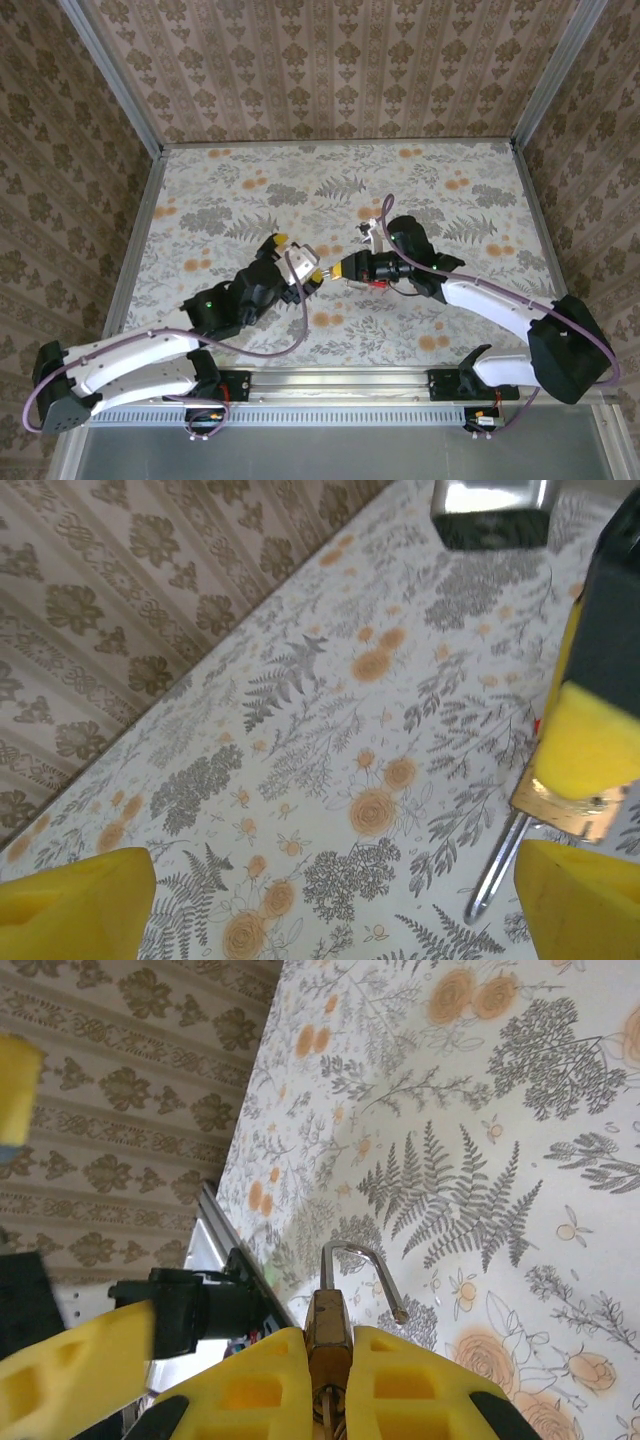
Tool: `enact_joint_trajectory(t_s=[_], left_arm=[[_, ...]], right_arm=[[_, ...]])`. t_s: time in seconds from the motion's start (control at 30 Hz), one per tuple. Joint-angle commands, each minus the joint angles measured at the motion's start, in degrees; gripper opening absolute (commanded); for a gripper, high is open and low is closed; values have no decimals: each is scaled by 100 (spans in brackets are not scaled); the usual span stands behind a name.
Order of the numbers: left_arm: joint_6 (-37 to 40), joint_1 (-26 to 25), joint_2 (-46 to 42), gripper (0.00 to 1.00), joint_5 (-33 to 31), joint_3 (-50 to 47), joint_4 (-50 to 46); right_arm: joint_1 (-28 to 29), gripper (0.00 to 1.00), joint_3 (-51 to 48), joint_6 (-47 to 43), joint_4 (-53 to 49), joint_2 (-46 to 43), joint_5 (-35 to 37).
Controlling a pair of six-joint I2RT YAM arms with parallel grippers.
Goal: Unlock with the key
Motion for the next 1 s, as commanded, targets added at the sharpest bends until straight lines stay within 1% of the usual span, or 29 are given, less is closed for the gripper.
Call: enact_joint_trajectory(t_s=[0.0, 0.07, 0.1, 0.27, 0.37, 0.47, 0.63, 0.83, 0.97], left_arm=[[-484, -40, -163, 91, -521, -27, -533], [-674, -2, -251, 90, -941, 23, -626], [-733, 45, -307, 90, -1009, 24, -635], [-792, 240, -434, 90, -1055, 15, -636], [-809, 302, -425, 90, -1091, 14, -583], [-809, 324, -418, 90, -1112, 23, -602], [-774, 326, -516, 90, -1177, -9, -584], [-721, 345, -566, 90, -1154, -115, -399], [-678, 345, -527, 89, -1151, -100, -361]], right_arm=[[-46, 1, 417, 96, -25, 123, 285], [-64, 2, 474, 137, 81, 320, 427], [-70, 1, 496, 181, 200, 492, 486], [-64, 1, 817, 460, 1058, 1584, 623], [-64, 1, 1105, 293, 1273, 2143, 826], [-65, 1, 1389, -32, 1246, 2523, 1042], [-41, 1, 1603, -278, 1387, 2923, 1283], [135, 1, 1485, -420, 1588, 3297, 1306], [180, 1, 1265, -421, 1829, 3332, 1318]])
